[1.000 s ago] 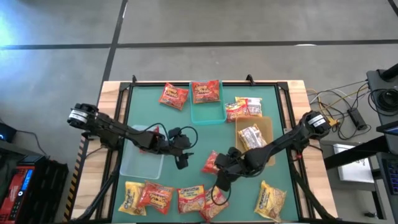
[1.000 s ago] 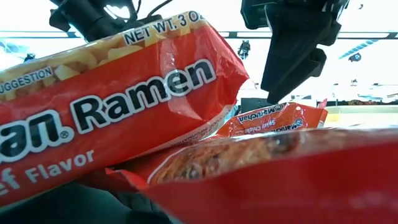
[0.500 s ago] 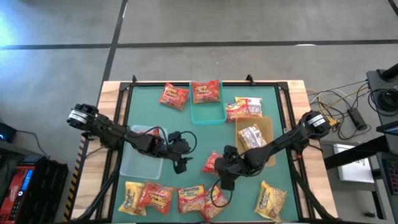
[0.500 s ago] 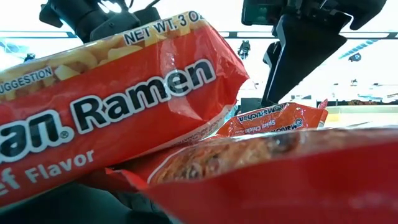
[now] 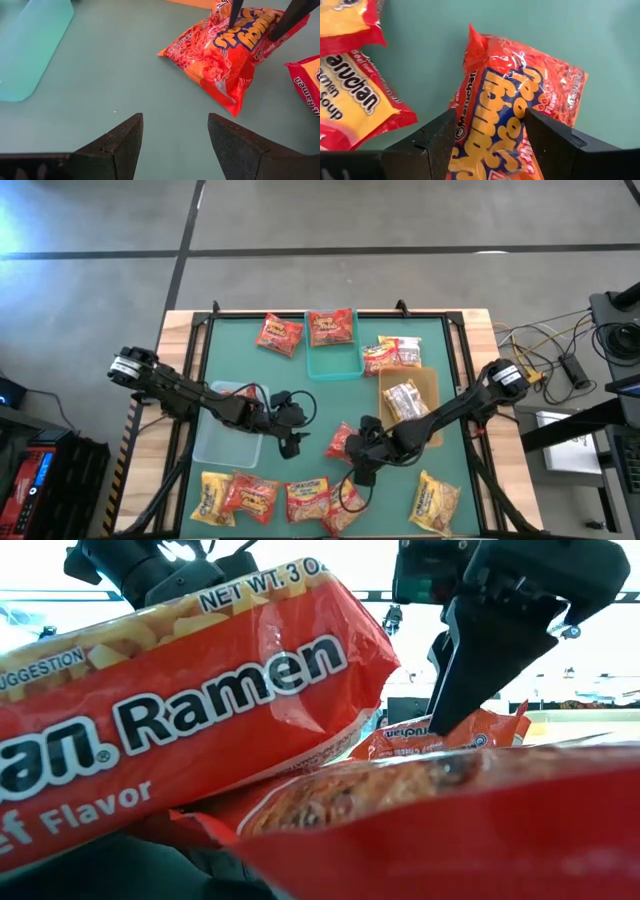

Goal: Sort Maruchan noodles
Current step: Move the orange noodle pack to the center of the table, then adjust the yellow bin

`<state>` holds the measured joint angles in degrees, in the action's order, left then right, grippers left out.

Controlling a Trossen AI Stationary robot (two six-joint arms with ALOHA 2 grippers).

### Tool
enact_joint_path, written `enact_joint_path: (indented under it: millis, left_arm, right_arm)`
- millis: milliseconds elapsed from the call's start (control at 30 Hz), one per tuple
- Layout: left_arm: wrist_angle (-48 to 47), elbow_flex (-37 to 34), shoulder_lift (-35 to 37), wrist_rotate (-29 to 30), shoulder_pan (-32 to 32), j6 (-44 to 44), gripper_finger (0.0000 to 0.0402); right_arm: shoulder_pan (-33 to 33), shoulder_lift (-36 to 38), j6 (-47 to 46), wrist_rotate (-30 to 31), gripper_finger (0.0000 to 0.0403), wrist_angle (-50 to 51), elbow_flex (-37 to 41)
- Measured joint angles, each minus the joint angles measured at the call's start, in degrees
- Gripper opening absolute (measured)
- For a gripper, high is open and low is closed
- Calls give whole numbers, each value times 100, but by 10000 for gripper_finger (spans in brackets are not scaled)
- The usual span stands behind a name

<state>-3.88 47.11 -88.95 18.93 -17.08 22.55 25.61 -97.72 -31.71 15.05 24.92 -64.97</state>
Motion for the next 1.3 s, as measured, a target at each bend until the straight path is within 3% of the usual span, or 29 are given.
enact_joint_path:
  millis: [267,533,667,800,1033,1300]
  left_arm:
    - [4,0,0,1,0,-52,207]
    - [67,-2,0,6,4,-86,207]
    - [85,-2,0,12,4,-105,207]
    - [79,-2,0,15,4,-138,207]
    - [43,-2,0,18,4,-256,207]
    - [69,-2,0,20,4,-256,207]
  right_arm:
    - [-23,-239,-364,167,224,-125,0]
    - [-323,-259,-2499,965,224,-169,9]
    - [-482,-258,-2413,1438,224,-184,8]
    - [-622,-161,-1897,1438,224,-64,-119]
    - [-622,230,-1564,1370,224,1147,-613]
    - [-717,275,-3160,1623,224,2875,-574]
